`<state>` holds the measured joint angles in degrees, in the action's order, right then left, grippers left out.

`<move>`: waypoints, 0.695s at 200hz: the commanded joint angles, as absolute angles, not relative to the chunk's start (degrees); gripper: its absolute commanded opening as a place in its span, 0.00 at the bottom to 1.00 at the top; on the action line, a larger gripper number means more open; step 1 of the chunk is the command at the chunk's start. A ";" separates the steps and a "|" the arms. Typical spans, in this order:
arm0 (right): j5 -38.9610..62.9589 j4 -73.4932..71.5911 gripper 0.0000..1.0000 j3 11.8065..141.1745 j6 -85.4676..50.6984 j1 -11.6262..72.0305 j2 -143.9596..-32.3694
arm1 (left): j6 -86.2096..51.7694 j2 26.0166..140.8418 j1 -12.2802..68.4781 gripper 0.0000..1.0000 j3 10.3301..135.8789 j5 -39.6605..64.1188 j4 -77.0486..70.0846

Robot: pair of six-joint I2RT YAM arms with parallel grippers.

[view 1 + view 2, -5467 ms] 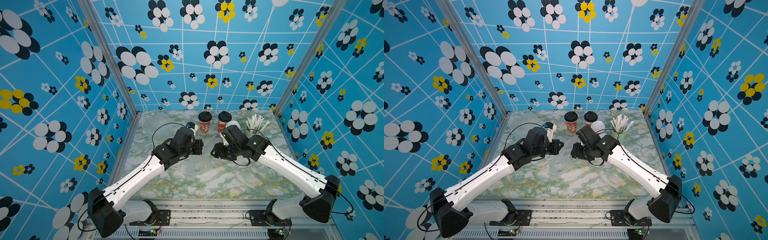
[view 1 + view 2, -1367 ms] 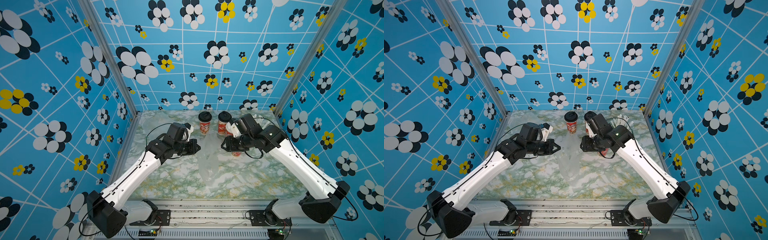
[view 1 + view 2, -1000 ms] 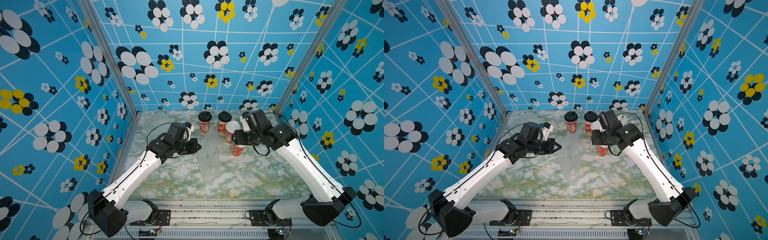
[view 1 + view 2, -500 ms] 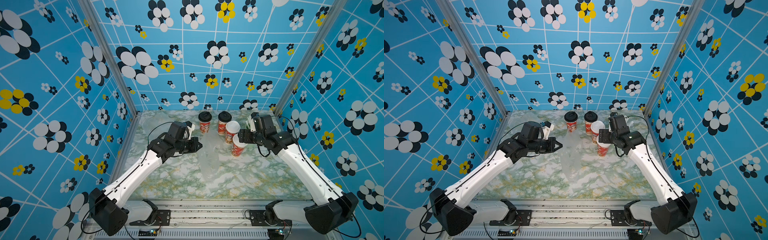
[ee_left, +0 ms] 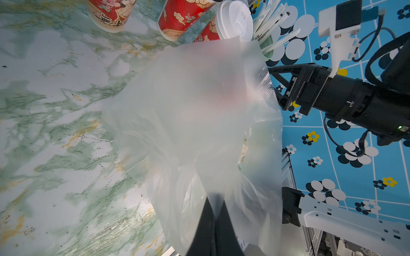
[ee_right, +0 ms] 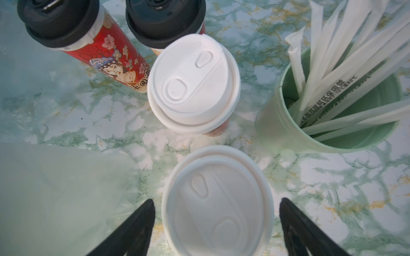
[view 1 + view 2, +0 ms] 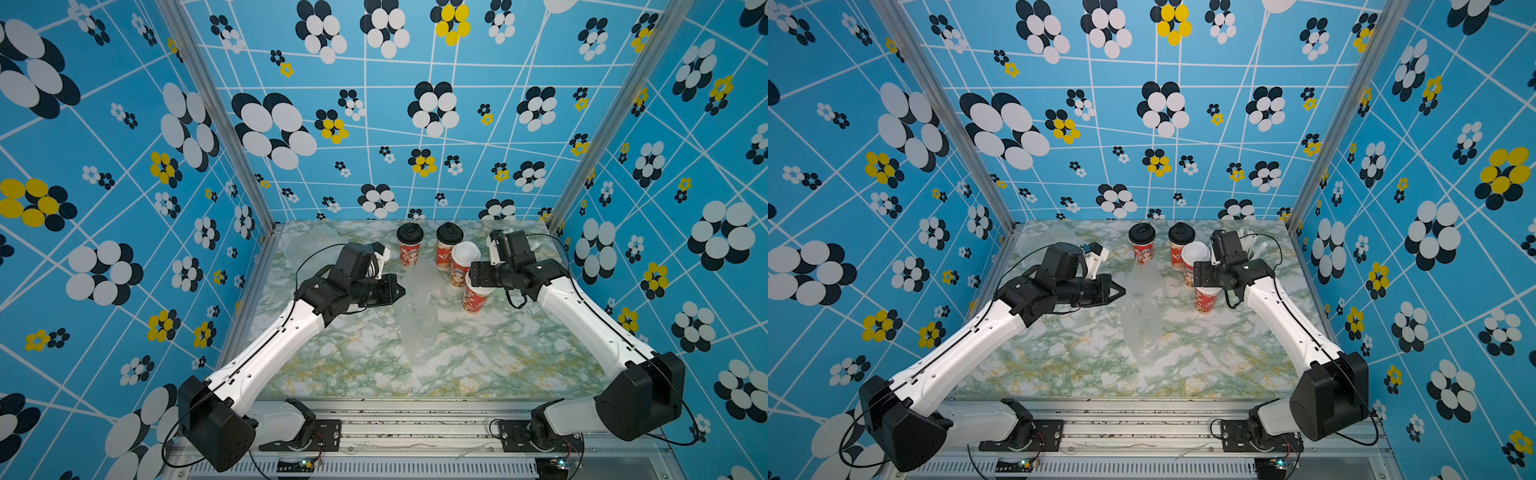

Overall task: Pack milk tea into plastic carrier bags
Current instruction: Pick up the milk tea cup at the center of the board.

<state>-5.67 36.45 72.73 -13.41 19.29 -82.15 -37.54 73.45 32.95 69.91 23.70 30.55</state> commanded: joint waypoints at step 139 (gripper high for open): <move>-7.25 39.17 0.85 72.16 -6.86 18.98 -85.87 | -38.24 72.93 31.59 0.00 67.85 25.84 28.95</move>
